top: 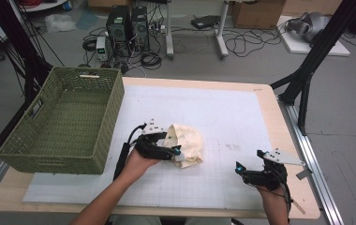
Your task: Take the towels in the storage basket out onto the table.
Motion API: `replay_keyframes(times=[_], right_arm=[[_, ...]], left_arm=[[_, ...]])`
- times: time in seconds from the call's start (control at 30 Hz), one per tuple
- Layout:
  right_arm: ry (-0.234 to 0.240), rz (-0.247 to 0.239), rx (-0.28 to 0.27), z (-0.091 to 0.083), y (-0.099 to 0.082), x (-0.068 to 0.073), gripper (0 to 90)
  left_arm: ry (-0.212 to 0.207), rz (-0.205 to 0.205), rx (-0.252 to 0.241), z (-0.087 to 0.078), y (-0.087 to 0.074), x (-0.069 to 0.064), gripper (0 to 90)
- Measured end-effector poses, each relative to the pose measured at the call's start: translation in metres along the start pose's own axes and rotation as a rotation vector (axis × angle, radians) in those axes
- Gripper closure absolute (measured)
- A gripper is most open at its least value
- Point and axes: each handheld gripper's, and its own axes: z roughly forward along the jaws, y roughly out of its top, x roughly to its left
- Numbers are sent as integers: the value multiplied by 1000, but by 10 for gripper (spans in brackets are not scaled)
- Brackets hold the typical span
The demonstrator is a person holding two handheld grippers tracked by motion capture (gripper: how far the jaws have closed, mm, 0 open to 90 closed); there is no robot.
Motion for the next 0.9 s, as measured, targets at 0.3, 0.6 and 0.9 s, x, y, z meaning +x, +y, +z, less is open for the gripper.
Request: replay_keyframes(times=[0.3, 0.6, 0.9], right_arm=[[1, -1, 10, 3, 0, 1, 25], [-24, -26, 8, 9, 5, 4, 25], [-21, -38, 22, 14, 7, 6, 25]], left_arm=[[29, -10, -129, -46, -19, 16, 217], [58, 6, -153, -53, -35, 23, 211], [62, 18, -175, -54, -40, 25, 213]])
